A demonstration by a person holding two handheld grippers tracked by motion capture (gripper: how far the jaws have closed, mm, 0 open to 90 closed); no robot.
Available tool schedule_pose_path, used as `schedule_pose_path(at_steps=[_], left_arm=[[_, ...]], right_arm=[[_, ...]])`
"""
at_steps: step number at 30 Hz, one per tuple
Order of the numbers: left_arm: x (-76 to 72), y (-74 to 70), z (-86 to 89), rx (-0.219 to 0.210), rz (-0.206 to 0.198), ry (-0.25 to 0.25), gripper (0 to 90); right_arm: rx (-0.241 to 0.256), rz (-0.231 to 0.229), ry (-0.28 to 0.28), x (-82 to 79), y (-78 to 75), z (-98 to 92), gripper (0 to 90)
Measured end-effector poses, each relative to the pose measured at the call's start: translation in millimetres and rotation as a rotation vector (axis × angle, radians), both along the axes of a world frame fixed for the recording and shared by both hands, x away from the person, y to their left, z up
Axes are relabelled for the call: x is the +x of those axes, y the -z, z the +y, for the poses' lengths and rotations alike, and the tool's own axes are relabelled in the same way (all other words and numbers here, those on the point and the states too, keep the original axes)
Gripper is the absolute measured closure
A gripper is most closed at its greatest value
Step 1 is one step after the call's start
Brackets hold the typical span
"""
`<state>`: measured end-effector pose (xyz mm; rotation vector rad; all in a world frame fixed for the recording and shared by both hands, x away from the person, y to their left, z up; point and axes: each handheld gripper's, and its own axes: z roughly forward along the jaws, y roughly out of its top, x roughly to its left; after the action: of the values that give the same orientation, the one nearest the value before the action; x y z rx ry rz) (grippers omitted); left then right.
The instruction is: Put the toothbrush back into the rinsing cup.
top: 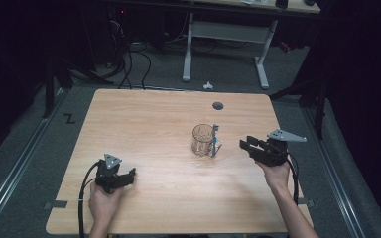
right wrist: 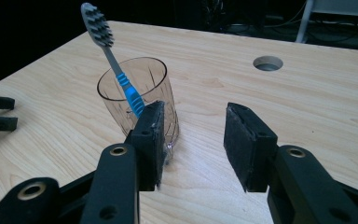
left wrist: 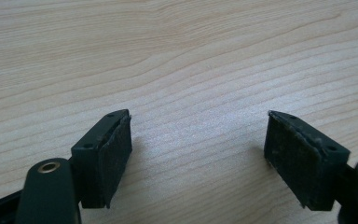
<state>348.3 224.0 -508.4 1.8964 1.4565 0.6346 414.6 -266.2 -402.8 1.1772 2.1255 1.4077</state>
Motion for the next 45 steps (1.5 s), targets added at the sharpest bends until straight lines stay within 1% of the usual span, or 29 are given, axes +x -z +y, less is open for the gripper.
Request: schedule_pose_path(at_steps=[14, 29, 32, 40, 45], left_arm=[[0.0, 0.0, 0.0, 0.000, 0.000, 0.000, 23.6], [0.0, 0.0, 0.0, 0.001, 0.000, 0.000, 23.6], [0.0, 0.0, -0.1, 0.000, 0.000, 0.000, 23.6], [0.0, 0.0, 0.0, 0.001, 0.000, 0.000, 23.6], [0.0, 0.0, 0.0, 0.001, 0.000, 0.000, 23.6]], right_arm=[[0.003, 0.004, 0.014, -5.6, 6.9, -5.5, 58.3], [0.011, 0.026, 0.035, -9.3, 15.4, -14.9, 58.3], [0.012, 0.019, 0.037, -9.4, 14.8, -15.0, 58.4], [-0.004, 0.022, 0.046, -7.9, 16.7, -14.5, 58.3], [-0.025, 0.021, 0.057, -5.9, 18.9, -14.8, 58.3]])
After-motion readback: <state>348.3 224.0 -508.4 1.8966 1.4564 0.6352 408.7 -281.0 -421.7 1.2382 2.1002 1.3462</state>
